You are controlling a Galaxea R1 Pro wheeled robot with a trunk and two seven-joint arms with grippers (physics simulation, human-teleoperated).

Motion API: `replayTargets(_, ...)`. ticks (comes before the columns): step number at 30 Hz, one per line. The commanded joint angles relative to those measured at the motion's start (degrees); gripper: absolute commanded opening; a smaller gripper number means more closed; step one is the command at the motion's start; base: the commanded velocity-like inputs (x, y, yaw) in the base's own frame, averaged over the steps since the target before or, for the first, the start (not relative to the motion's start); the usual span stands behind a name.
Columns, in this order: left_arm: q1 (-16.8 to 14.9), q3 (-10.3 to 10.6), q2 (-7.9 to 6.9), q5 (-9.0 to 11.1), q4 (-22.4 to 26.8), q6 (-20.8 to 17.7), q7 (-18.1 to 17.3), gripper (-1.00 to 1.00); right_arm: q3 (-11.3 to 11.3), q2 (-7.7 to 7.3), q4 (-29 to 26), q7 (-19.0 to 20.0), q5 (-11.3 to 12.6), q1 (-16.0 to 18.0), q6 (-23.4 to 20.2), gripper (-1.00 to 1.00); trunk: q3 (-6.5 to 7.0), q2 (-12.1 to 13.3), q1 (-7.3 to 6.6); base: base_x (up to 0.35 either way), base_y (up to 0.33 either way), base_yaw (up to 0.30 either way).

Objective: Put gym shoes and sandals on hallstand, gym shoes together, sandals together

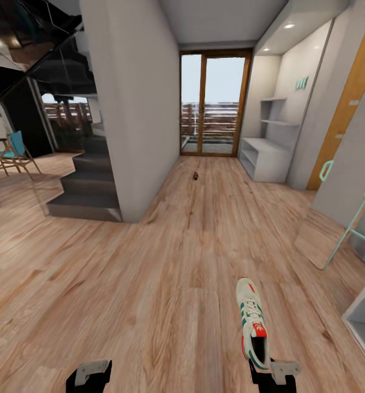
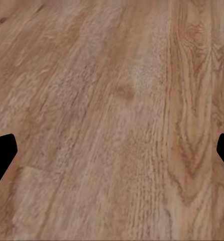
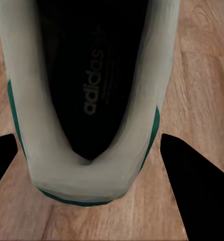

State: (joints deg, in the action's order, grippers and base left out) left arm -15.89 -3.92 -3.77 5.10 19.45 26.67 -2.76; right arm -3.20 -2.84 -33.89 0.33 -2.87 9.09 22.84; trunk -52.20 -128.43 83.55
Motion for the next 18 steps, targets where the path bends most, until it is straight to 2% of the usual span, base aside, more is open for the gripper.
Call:
replayTargets(1,-0.02,-0.04,-0.01,0.53,-0.02,0.13,-0.30,1.00,-0.14,0.03,0.05,0.03,-0.29,0.05,0.18,-1.00,-0.05,-0.02,0.02,0.339,-0.133,-0.155)
replayTargets(9,-0.02,-0.04,-0.01,0.53,-0.02,0.13,-0.29,1.00,-0.11,0.04,0.13,0.03,-0.29,0.05,0.18,-1.00,-0.05,-0.02,0.02,0.339,-0.111,-0.026)
replayTargets(18,-0.02,-0.04,-0.01,0.57,-0.02,0.21,-0.26,1.00,-0.13,0.03,0.14,0.06,-0.31,0.05,0.18,-1.00,-0.05,-0.02,0.02,0.339,-0.015,-0.001)
